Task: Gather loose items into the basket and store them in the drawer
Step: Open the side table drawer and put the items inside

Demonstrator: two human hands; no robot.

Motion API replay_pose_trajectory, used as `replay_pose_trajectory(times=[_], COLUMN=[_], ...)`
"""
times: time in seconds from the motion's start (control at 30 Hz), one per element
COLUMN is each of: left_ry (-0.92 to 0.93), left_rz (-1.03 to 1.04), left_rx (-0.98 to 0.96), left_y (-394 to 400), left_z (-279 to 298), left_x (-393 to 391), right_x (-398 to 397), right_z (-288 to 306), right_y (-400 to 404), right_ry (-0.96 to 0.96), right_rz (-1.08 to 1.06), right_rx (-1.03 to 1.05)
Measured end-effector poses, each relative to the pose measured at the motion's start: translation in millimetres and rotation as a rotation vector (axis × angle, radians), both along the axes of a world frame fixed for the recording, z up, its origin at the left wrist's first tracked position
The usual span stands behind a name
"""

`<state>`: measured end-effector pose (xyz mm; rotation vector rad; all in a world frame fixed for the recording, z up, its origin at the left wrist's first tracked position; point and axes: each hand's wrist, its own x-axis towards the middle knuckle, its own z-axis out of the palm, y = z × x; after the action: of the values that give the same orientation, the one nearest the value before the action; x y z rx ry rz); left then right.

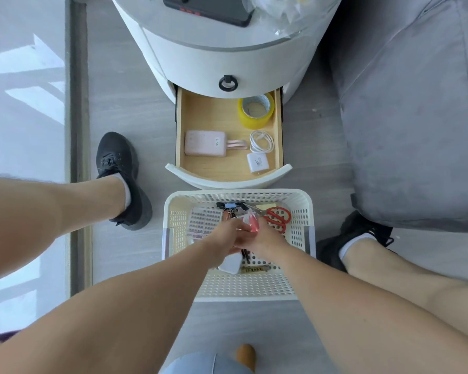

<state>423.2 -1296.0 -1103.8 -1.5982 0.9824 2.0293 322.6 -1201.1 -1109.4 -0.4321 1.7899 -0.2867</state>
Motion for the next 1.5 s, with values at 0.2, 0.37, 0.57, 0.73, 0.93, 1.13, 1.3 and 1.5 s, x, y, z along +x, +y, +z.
replay_pose_trajectory(times=[0.2,0.37,0.57,0.73,0.93,1.13,1.3,1.5], left_ry=[-0.267,-0.163,-0.224,-0.243,0.120,0.674,0.667,0.064], left_rz=[-0.801,-1.354,-1.282,-1.130,-0.139,0.495,0.582,-0.028], left_rx=[-0.686,-0.720,-0.626,-0.668,0.100,0.514,0.340,-0.878], left_y=[15.6,29.6,58.2,49.8,-26.9,-89.5,-114.2,-168.8], left_z=[-18.3,-29.7,-43.0,-44.8,0.9,62.9,86.0,82.1], left_x=[24.4,43.1,32.8,32.6,21.2,15.8,15.3,-22.2], right_x=[-13.1,-28.8,-29.5,-26.4,-36.0,-40.8,-34.4,-38.8], right_z=[-2.6,4.4,-1.2,-15.9,-16.9,-16.1,-29.2,-28.6], right_y=[13.4,14.0,9.3,15.9,4.1,-7.9,3.9,1.2], right_ry=[0.436,0.568,0.327,0.273,0.530,0.658,0.734,0.738], right_rz=[0.461,0.758,0.860,0.907,0.468,0.378,0.489,0.604], right_rx=[0.255,0.335,0.258,0.197,0.007,0.080,0.088,0.054])
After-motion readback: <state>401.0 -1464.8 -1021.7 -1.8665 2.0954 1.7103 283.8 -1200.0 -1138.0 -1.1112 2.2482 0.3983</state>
